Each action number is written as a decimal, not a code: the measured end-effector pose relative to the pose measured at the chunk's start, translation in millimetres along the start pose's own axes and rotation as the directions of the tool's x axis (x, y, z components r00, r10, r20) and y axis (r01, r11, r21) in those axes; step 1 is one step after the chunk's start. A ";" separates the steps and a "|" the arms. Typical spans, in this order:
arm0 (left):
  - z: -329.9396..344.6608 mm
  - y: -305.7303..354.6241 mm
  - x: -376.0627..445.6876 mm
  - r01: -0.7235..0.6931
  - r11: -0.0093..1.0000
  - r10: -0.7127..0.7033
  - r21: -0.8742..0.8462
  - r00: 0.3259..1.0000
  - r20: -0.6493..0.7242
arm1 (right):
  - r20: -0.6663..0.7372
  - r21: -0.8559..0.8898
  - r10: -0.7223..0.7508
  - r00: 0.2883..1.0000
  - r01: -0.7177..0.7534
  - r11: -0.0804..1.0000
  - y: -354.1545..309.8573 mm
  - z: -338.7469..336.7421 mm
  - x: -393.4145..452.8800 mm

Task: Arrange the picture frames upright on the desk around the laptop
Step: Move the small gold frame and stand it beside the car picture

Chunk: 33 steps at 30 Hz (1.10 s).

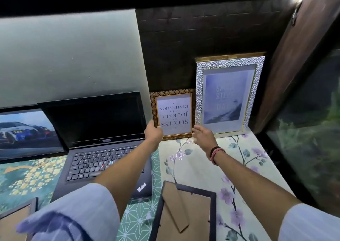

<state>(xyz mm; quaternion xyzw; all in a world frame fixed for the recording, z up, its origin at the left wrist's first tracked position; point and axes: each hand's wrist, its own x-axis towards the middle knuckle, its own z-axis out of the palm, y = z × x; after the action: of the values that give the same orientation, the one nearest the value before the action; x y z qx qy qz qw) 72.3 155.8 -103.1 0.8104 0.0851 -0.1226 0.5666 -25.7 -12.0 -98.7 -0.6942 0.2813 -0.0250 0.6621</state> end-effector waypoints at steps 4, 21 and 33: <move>1.3 -3.2 -6.8 0.043 0.998 -0.035 0.052 0.990 -0.139 | -0.017 -0.025 0.044 0.999 -0.045 0.999 8.9 -4.0 9.5; -91.9 -45.9 -61.4 -0.158 0.983 0.152 -0.097 0.986 -0.063 | 0.198 -0.715 -0.668 0.717 0.572 0.402 -77.8 41.7 -28.5; -277.9 -88.2 -61.0 -0.042 0.970 0.057 -0.241 0.997 0.055 | 0.198 -0.502 -0.330 0.923 0.384 0.775 -124.0 172.7 -61.2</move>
<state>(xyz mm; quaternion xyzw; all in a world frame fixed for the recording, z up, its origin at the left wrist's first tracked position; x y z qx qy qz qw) 18.0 447.1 -73.2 0.7337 0.0615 -0.1220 0.6656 37.5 165.8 16.6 -0.8909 0.1071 -0.0370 0.4398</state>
